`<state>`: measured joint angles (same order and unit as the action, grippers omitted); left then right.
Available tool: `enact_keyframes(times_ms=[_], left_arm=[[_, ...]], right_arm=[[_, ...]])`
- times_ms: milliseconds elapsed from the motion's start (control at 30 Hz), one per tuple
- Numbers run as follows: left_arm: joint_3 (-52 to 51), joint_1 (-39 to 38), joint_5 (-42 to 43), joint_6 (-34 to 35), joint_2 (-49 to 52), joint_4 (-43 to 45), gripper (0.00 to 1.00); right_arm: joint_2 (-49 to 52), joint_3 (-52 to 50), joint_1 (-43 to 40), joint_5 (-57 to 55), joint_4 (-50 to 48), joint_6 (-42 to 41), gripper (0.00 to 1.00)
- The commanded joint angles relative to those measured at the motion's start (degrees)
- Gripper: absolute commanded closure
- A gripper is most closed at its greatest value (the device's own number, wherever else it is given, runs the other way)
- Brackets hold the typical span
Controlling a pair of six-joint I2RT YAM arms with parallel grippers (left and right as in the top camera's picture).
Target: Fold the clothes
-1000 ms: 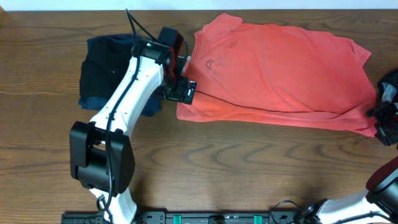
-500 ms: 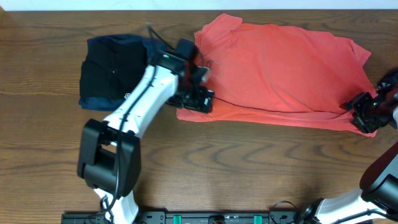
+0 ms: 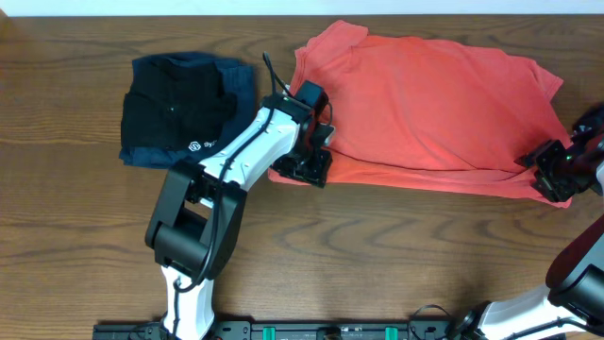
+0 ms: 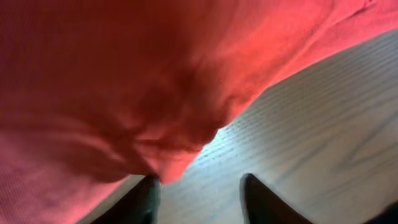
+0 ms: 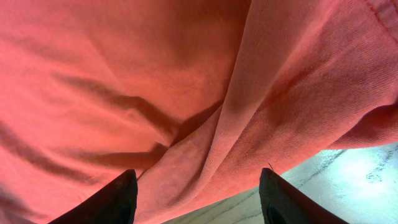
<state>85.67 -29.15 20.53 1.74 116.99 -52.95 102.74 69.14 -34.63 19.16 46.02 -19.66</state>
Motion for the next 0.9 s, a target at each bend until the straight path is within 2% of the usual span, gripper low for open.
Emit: enact_keyframes(times_ms=[0, 233, 300, 367, 533, 700, 867], left_arm=[[-0.2, 0.1, -0.7, -0.4, 0.6, 0.4, 0.67], [-0.2, 0.1, -2.1, -0.6, 0.7, 2.2, 0.74], [-0.2, 0.1, -2.6, -0.6, 0.7, 2.8, 0.79], [-0.2, 0.1, -2.6, -0.6, 0.7, 2.9, 0.94], [0.4, 0.1, 0.1, 0.0, 0.1, 2.2, 0.94], [5.7, 0.1, 5.2, 0.0, -1.2, -1.3, 0.94], [8.0, 0.1, 5.8, -0.4, -3.1, 2.9, 0.94]], right_arm=[[0.5, -0.3, 0.1, 0.6, 0.0, 1.1, 0.39], [0.5, -0.3, 0.1, 0.6, 0.0, 1.1, 0.39], [0.5, -0.3, 0.1, 0.6, 0.0, 1.1, 0.39], [0.5, -0.4, 0.1, 0.6, 0.1, 1.1, 0.40], [0.5, -0.3, 0.1, 0.6, 0.1, 1.1, 0.40], [0.5, -0.3, 0.1, 0.6, 0.1, 1.0, 0.40], [0.5, -0.3, 0.1, 0.6, -0.2, 1.0, 0.40]])
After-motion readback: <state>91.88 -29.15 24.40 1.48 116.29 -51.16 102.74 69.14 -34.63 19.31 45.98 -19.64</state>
